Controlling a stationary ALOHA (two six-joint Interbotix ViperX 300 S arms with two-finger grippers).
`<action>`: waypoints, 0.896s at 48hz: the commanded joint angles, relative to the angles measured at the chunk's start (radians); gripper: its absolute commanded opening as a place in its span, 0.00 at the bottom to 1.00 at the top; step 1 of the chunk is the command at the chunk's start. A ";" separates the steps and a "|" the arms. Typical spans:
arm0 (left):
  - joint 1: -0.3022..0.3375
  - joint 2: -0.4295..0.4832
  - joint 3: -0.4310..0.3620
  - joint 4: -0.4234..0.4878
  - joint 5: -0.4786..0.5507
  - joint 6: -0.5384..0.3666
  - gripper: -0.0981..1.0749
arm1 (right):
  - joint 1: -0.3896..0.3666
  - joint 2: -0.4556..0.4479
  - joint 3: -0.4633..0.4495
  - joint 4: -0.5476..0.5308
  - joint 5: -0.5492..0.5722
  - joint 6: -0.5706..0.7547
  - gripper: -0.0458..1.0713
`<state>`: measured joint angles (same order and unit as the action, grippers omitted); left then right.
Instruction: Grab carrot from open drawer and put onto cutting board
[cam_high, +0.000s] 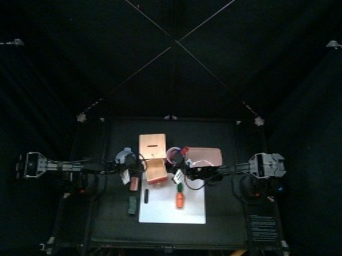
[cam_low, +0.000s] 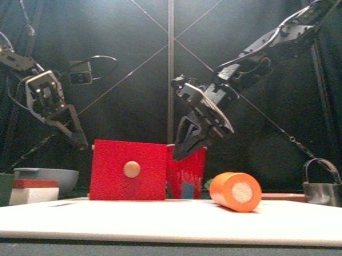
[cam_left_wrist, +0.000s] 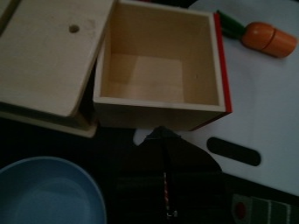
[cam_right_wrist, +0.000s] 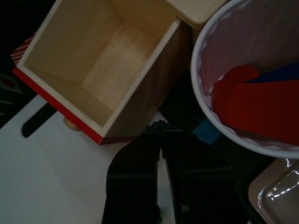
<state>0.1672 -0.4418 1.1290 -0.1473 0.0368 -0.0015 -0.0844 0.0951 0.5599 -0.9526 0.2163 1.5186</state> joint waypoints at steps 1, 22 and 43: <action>-0.002 0.035 -0.037 0.014 -0.025 0.002 0.09 | 0.000 -0.008 -0.037 -0.005 -0.003 -0.002 0.35; 0.044 0.161 -0.098 0.124 -0.075 0.003 0.09 | 0.046 0.037 -0.069 0.034 -0.003 0.000 0.35; 0.089 0.138 -0.086 0.155 -0.052 0.003 0.09 | 0.075 0.074 -0.100 0.052 -0.003 0.000 0.35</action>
<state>0.2454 -0.2945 1.0584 -0.0046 -0.0107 -0.0015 -0.0138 0.1841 0.4863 -0.9035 0.2178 1.5186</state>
